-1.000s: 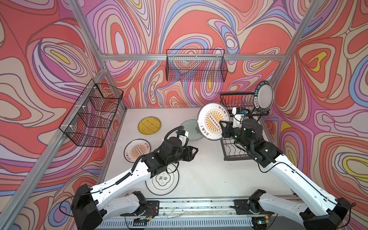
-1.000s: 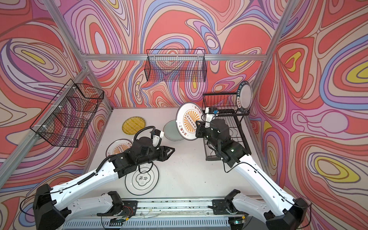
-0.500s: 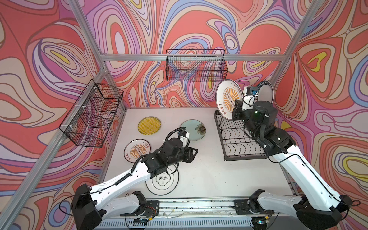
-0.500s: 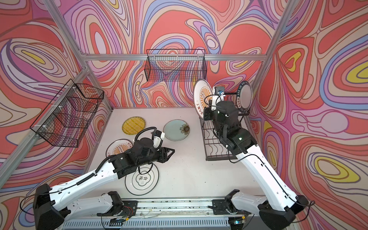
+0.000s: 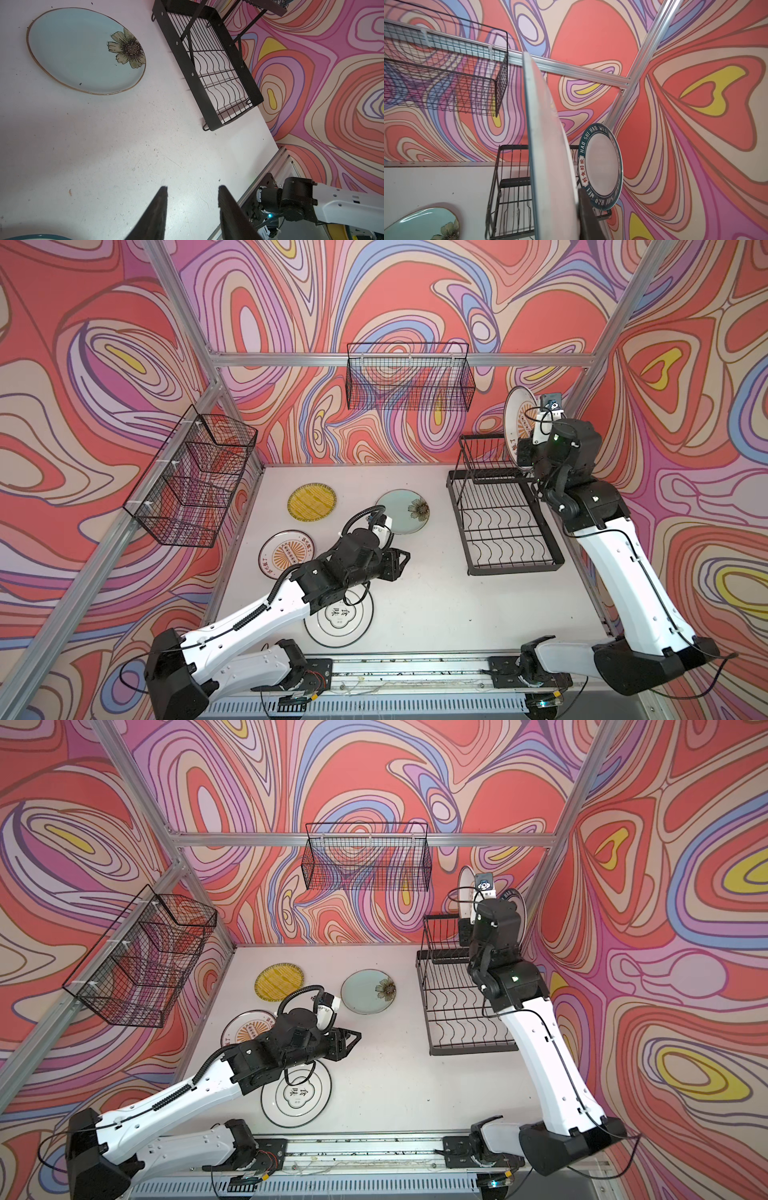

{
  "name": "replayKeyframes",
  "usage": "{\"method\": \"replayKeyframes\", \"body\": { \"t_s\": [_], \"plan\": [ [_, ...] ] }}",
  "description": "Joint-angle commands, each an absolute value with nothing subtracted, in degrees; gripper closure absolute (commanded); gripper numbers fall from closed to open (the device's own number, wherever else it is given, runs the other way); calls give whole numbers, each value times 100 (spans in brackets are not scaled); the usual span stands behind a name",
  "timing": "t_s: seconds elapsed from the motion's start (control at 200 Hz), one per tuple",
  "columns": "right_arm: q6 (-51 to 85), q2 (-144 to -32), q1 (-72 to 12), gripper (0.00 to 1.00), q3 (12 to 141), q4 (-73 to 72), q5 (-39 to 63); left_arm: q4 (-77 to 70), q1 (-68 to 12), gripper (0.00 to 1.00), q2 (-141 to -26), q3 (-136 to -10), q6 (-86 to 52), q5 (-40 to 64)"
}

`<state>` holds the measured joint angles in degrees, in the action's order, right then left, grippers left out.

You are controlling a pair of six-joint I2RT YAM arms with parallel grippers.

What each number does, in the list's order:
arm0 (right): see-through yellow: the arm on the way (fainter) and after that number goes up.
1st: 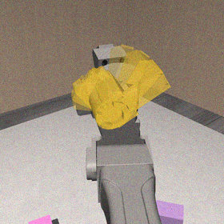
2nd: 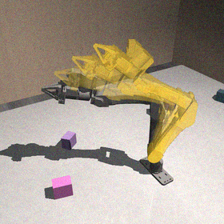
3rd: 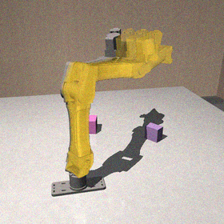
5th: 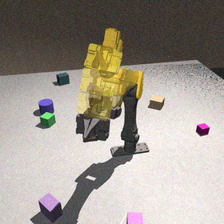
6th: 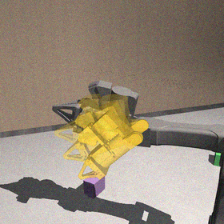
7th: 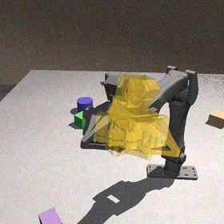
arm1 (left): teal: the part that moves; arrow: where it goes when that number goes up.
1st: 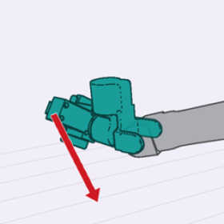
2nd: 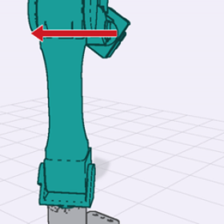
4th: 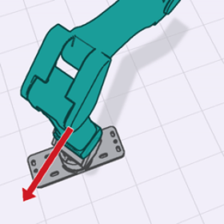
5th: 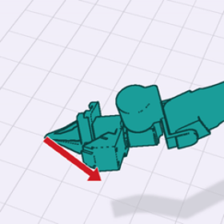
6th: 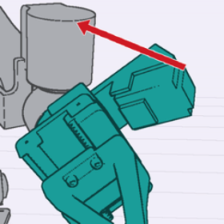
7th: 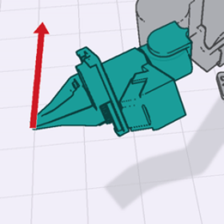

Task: Load plates into a dish rack
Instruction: Place the plate on the dish rack.

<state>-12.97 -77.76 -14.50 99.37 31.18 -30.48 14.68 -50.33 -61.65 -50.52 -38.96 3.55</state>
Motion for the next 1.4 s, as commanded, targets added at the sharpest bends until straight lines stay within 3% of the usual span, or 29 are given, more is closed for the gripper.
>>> {"method": "replayKeyframes", "body": {
  "t_s": [0.0,0.461,1.392],
  "plan": [
    [-1591,-7931,-1127,100,10272,3093,-2968,1626,-5067,56,-5981,-5098,-3816,192],
    [-1073,-8889,246,100,10806,3613,-2225,1646,-5088,57,-5759,-4892,-3977,54],
    [-1099,-9206,575,100,10556,3718,-1900,1561,-5107,57,-5405,-4676,-4061,-102]
  ]
}}
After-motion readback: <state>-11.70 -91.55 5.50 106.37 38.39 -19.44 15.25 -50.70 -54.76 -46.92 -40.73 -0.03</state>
